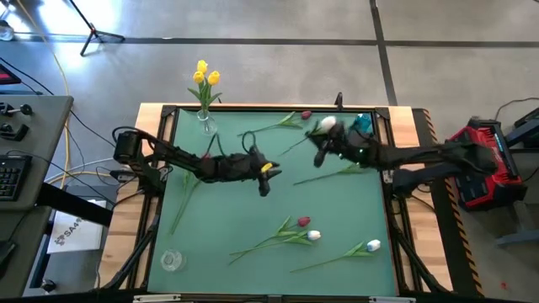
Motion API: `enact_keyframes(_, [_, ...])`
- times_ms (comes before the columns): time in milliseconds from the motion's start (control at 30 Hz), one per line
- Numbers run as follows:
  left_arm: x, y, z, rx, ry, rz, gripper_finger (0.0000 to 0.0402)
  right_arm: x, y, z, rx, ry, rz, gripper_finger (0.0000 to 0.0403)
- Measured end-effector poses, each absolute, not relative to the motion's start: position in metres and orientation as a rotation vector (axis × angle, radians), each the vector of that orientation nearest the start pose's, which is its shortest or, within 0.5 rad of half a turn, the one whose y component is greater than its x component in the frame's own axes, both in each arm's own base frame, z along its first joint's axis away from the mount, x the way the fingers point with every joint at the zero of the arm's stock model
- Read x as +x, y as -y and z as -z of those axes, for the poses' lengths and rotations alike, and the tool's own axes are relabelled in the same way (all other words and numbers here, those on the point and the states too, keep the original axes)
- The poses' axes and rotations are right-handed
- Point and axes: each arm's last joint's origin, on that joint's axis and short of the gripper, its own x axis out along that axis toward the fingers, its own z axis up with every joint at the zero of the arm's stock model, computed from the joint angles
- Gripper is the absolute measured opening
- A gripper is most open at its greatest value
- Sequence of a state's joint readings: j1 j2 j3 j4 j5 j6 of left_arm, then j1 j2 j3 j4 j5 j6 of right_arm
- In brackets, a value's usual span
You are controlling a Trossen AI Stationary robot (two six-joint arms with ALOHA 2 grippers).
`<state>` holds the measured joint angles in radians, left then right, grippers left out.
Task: Sort flowers into vase by color
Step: Put the top right white flower into the blue vase
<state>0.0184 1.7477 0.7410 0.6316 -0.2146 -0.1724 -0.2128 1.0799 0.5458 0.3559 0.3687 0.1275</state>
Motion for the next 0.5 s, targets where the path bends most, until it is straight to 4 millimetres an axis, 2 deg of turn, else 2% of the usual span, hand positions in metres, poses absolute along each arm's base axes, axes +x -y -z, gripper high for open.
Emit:
enact_keyframes(133, [0.333, -0.002, -0.140, -0.102, -0.478, -0.273, 0.0104, 0.195, 0.067, -0.278, 0.053, -0.271, 0.892, 0.0003])
enact_keyframes(267, [0.334, 0.001, -0.144, -0.028, -0.446, -0.291, 0.0100, 0.171, 0.069, -0.311, 0.037, -0.338, 1.104, 0.0002])
enact_keyframes(400, [0.337, -0.001, -0.151, 0.003, -0.378, -0.287, 0.0100, 0.157, 0.074, -0.336, 0.033, -0.380, 1.199, 0.0001])
enact_keyframes(500, [0.338, -0.004, -0.154, 0.023, -0.346, -0.290, 0.0100, 0.149, 0.080, -0.347, 0.035, -0.403, 1.244, 0.0001])
